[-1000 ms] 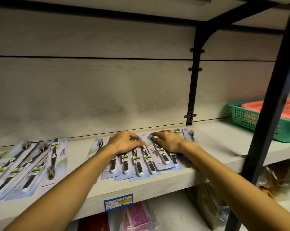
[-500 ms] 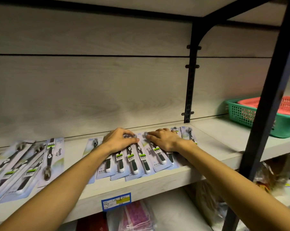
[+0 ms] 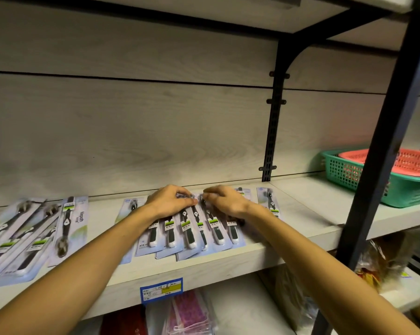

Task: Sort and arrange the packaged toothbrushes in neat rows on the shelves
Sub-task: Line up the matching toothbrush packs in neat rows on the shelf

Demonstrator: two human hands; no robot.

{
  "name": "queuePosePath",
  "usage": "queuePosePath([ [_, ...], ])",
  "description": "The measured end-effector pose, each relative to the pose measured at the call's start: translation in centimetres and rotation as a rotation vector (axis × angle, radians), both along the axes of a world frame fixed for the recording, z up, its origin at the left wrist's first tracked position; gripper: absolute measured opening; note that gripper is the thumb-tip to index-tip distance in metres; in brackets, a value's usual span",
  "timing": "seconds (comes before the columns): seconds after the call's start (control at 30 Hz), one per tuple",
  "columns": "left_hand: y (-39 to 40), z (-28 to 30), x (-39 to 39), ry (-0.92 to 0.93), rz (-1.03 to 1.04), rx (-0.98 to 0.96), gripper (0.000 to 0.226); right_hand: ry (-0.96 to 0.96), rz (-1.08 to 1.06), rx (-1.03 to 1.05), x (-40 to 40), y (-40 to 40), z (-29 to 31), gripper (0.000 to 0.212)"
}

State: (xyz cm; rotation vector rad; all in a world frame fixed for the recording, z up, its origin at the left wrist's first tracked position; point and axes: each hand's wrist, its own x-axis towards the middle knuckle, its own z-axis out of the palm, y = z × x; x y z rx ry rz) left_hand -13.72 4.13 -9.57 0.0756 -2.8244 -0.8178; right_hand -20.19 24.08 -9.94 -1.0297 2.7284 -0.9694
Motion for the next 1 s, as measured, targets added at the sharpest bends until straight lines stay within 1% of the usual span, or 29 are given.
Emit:
queuePosePath([
  [0.03, 0.1, 0.1, 0.1, -0.010, 0.013, -0.052, 0.043, -0.050, 0.011, -0.146, 0.1, 0.4, 0.3, 0.039],
  [0.07, 0.3, 0.2, 0.1, -0.012, 0.030, -0.130, 0.045, -0.057, -0.004, -0.265, 0.1, 1.1, 0.7, 0.036],
  [0.1, 0.5, 0.2, 0.3, -0.006, 0.045, -0.210, 0.047, -0.027, -0.043, -0.348, 0.1, 1.9, 0.9, 0.033],
  [0.13, 0.7, 0.2, 0.5, 0.005, 0.056, -0.275, 0.049, 0.031, -0.099, -0.386, -0.1, 2.7, 1.0, 0.031],
  [0.17, 1.0, 0.3, 0.6, 0.016, 0.059, -0.321, 0.053, 0.090, -0.152, -0.380, -0.4, 3.5, 0.9, 0.031],
  [0.2, 1.2, 0.4, 0.8, 0.029, 0.053, -0.356, 0.056, 0.125, -0.188, -0.332, -0.7, 4.2, 0.7, 0.031],
  [0.3, 1.8, 1.5, 0.7, 0.092, 0.001, -0.430, 0.057, 0.090, -0.217, -0.121, -1.3, 5.3, -0.2, 0.035],
  [0.33, 2.1, 1.8, 0.6, 0.077, -0.007, -0.431, 0.059, 0.082, -0.223, -0.086, -1.4, 5.4, -0.3, 0.039],
  [0.4, 2.9, 1.9, 0.2, -0.055, -0.008, -0.395, 0.070, 0.069, -0.255, -0.061, -1.5, 5.3, -0.3, 0.049],
  [0.47, 3.6, 1.2, -0.1, -0.204, -0.029, -0.379, 0.081, 0.094, -0.270, 0.018, -1.8, 5.2, -0.4, 0.051],
  [0.53, 3.7, 0.5, -0.2, -0.240, -0.032, -0.390, 0.084, 0.127, -0.261, 0.088, -2.1, 5.1, -0.6, 0.048],
  [0.63, 3.3, 0.6, -0.3, -0.234, -0.063, -0.452, 0.080, 0.147, -0.233, 0.110, -2.4, 5.2, -0.5, 0.047],
  [0.7, 3.1, 0.7, -0.6, -0.245, -0.088, -0.470, 0.079, 0.100, -0.191, 0.102, -2.5, 5.3, -0.6, 0.047],
  [0.8, 2.7, 0.4, -0.8, -0.223, -0.108, -0.441, 0.076, 0.019, -0.127, -0.009, -2.0, 5.5, -0.1, 0.051],
  [0.83, 2.4, 0.1, -0.8, -0.196, -0.109, -0.395, 0.074, 0.067, -0.130, -0.053, -1.7, 5.6, 0.3, 0.051],
  [0.9, 1.9, -0.4, -0.9, -0.152, -0.125, -0.284, 0.064, 0.296, -0.211, -0.058, -0.7, 6.0, 0.8, 0.048],
  [0.93, 1.6, -0.5, -1.0, -0.151, -0.143, -0.253, 0.060, 0.412, -0.285, -0.028, 0.3, 6.3, 1.0, 0.046],
  [0.97, 1.4, -0.5, -1.0, -0.163, -0.161, -0.236, 0.057, 0.489, -0.358, 0.022, 1.4, 6.7, 0.9, 0.044],
  [1.0, 1.3, -0.6, -1.0, -0.169, -0.165, -0.229, 0.055, 0.536, -0.398, 0.080, 2.5, 7.1, 0.6, 0.050],
])
